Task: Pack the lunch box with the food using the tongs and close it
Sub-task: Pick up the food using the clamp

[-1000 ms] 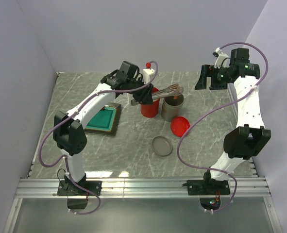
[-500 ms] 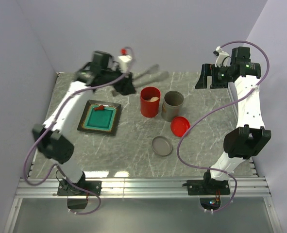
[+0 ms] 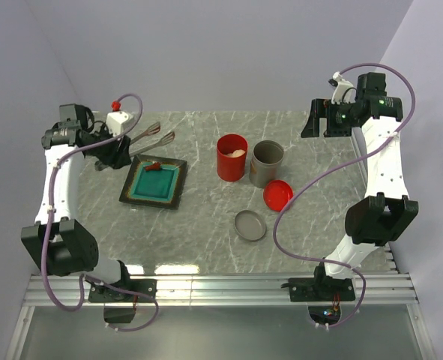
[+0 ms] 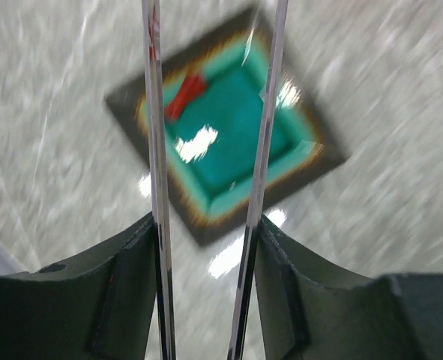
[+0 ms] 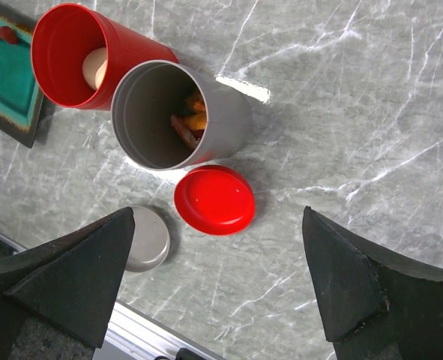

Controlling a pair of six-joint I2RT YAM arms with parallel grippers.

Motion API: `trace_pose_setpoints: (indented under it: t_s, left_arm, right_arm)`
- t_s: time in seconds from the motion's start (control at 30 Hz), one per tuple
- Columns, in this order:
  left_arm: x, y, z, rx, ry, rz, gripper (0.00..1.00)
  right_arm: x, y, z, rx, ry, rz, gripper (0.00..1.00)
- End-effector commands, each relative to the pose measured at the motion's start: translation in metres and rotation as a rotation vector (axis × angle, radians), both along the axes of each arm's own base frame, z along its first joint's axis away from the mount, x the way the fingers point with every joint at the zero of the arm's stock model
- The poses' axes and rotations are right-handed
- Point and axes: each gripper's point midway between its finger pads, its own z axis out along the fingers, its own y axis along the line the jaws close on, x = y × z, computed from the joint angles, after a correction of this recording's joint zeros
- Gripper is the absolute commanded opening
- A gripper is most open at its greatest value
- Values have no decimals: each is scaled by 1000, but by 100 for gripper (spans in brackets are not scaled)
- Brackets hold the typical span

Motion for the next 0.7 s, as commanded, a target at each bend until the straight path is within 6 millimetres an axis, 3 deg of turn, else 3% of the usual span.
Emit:
trace_pose_setpoints:
  t_s: [0.0,0.33,0.67]
  left_arm:
    - [-6,25,-18,142,-17,-83,53]
    - [-5,58,-76,331,16,-128,50]
    - [11,70,-104,377,40,-125,49]
  right_arm:
    - [1,1,3,9,-14,15,100]
    - [-2,1,-1,12,-3,10,100]
    - [-1,0,-4,10,9,8,100]
